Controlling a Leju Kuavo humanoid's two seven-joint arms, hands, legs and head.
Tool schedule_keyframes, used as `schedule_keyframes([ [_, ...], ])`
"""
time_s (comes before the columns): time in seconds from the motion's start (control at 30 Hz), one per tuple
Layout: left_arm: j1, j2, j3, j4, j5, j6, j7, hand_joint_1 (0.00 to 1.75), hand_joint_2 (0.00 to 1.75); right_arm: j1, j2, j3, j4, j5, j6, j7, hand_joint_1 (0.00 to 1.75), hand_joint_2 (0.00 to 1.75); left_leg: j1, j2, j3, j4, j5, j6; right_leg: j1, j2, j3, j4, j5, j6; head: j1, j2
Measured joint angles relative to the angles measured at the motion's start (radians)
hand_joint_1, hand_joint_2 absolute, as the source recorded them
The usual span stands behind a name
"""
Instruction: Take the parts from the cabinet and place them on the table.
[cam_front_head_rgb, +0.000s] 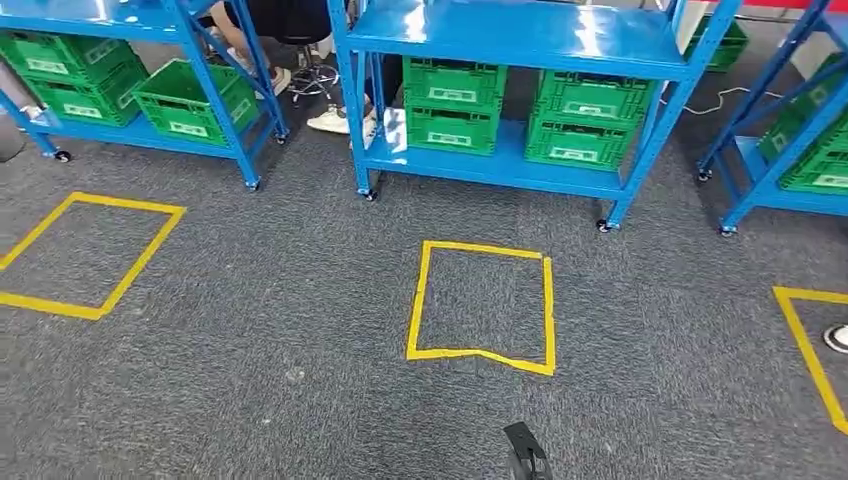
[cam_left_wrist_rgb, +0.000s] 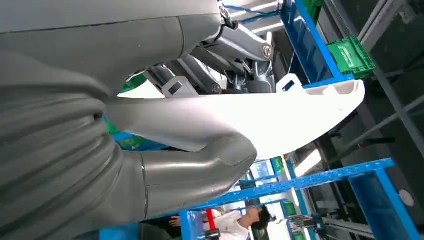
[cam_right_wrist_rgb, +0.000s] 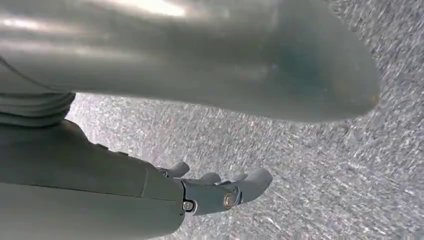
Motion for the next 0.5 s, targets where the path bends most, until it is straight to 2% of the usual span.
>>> schedule_keyframes([
  [0.03, 0.001, 0.001, 0.003, -0.001, 0.0, 0.0, -0.003, 1.75, 1.75, -0.001, -0.003, 0.0, 0.0, 0.0, 0.0, -0.001, 0.0, 0.0, -0.008, 0.048, -0.007, 0.016, -0.014, -0.003, 0.001, -0.006, 0.003, -0.003, 0.002, -0.004, -0.005, 0.0],
  [0.07, -0.003, 0.002, 0.005, -0.002, 0.0, 0.0, -0.002, 1.75, 1.75, 0.0, -0.003, 0.0, 0.0, 0.0, 0.0, -0.001, 0.0, 0.0, -0.008, 0.097, -0.032, 0.072, -0.052, -0.008, 0.002, -0.018, 0.004, -0.005, 0.003, -0.008, -0.01, 0.0],
  [0.1, -0.002, 0.001, 0.005, -0.002, 0.0, 0.0, -0.003, 1.75, 1.75, 0.002, -0.003, 0.0, 0.0, 0.001, 0.0, -0.001, 0.0, 0.0, -0.005, 0.119, -0.061, 0.136, -0.086, -0.013, 0.002, -0.029, 0.004, -0.005, 0.003, -0.008, -0.01, 0.0],
  [0.13, 0.005, -0.001, 0.005, -0.002, -0.001, 0.0, -0.002, 1.75, 1.75, 0.004, -0.003, 0.0, 0.0, 0.001, 0.0, -0.001, 0.0, 0.0, -0.002, 0.132, -0.103, 0.229, -0.126, -0.019, 0.003, -0.044, 0.004, -0.005, 0.001, -0.01, -0.011, 0.0],
  [0.17, 0.012, -0.003, 0.005, -0.002, -0.008, 0.0, -0.003, 1.75, 1.75, 0.005, -0.003, 0.0, 0.0, 0.001, 0.0, -0.001, 0.0, 0.0, 0.002, 0.136, -0.131, 0.29, -0.145, -0.022, 0.003, -0.057, 0.004, -0.005, 0.001, -0.01, -0.011, 0.0],
  [0.2, 0.015, -0.004, 0.006, -0.002, -0.015, 0.0, -0.003, 1.75, 1.75, 0.005, -0.003, 0.0, 0.0, 0.0, 0.0, -0.002, 0.0, 0.0, 0.005, 0.139, -0.134, 0.297, -0.135, -0.025, 0.002, -0.071, 0.004, -0.004, -0.001, -0.008, -0.01, 0.0],
  [0.23, 0.016, -0.005, 0.006, -0.002, -0.021, -0.002, -0.004, 1.75, 1.75, 0.004, -0.003, 0.0, 0.0, -0.001, 0.0, -0.003, 0.0, 0.0, 0.007, 0.142, -0.112, 0.261, -0.111, -0.026, 0.002, -0.083, 0.006, -0.004, -0.003, -0.007, -0.011, 0.0],
  [0.27, 0.016, -0.005, 0.006, -0.005, -0.025, -0.003, -0.004, 1.75, 1.75, 0.003, -0.002, 0.0, 0.0, -0.003, 0.0, -0.004, 0.0, 0.0, 0.008, 0.15, -0.067, 0.184, -0.071, -0.026, 0.002, -0.095, 0.008, -0.003, -0.006, -0.004, -0.01, 0.0],
  [0.3, 0.016, -0.005, 0.008, -0.009, -0.029, -0.004, -0.005, 1.75, 1.75, 0.003, -0.002, 0.0, 0.0, -0.003, 0.001, -0.004, 0.0, 0.0, 0.008, 0.171, -0.01, 0.085, -0.032, -0.025, 0.001, -0.107, 0.013, -0.003, -0.01, 0.0, -0.011, 0.0],
  [0.33, 0.016, -0.005, 0.011, -0.013, -0.031, -0.004, -0.005, 1.75, 1.75, 0.003, -0.002, 0.0, 0.0, -0.003, 0.002, -0.004, 0.0, 0.0, 0.006, 0.227, 0.034, 0.007, -0.02, -0.022, 0.006, -0.115, 0.018, -0.001, -0.015, 0.008, -0.011, 0.0],
  [0.37, 0.014, -0.006, 0.013, -0.015, -0.033, -0.004, -0.005, 1.75, 1.75, 0.002, -0.003, 0.0, 0.0, -0.003, 0.003, -0.004, 0.0, 0.0, -0.006, 0.24, 0.042, -0.001, -0.033, -0.011, 0.013, -0.123, 0.019, 0.001, -0.02, 0.014, -0.011, 0.0],
  [0.4, 0.016, -0.006, 0.014, -0.019, -0.037, -0.004, -0.006, 1.75, 1.75, 0.002, -0.003, 0.0, 0.0, -0.003, 0.005, -0.002, 0.0, 0.0, -0.004, 0.214, 0.038, -0.002, -0.028, 0.002, 0.014, -0.132, 0.022, 0.0, -0.022, 0.02, -0.006, 0.0],
  [0.47, 0.015, -0.007, 0.019, -0.019, -0.041, -0.004, -0.01, 1.75, 1.75, 0.002, -0.003, 0.0, 0.0, -0.006, 0.009, 0.003, 0.0, 0.0, -0.006, 0.192, 0.033, -0.001, -0.029, 0.012, 0.015, -0.155, 0.029, -0.006, -0.024, 0.027, -0.007, 0.0],
  [0.5, 0.011, -0.007, 0.021, -0.019, -0.044, -0.004, -0.012, 1.75, 1.75, 0.001, -0.003, 0.0, 0.0, -0.006, 0.009, 0.003, 0.0, 0.0, -0.003, 0.179, 0.035, -0.006, -0.025, 0.021, 0.013, -0.165, 0.033, -0.006, -0.028, 0.034, -0.008, 0.0],
])
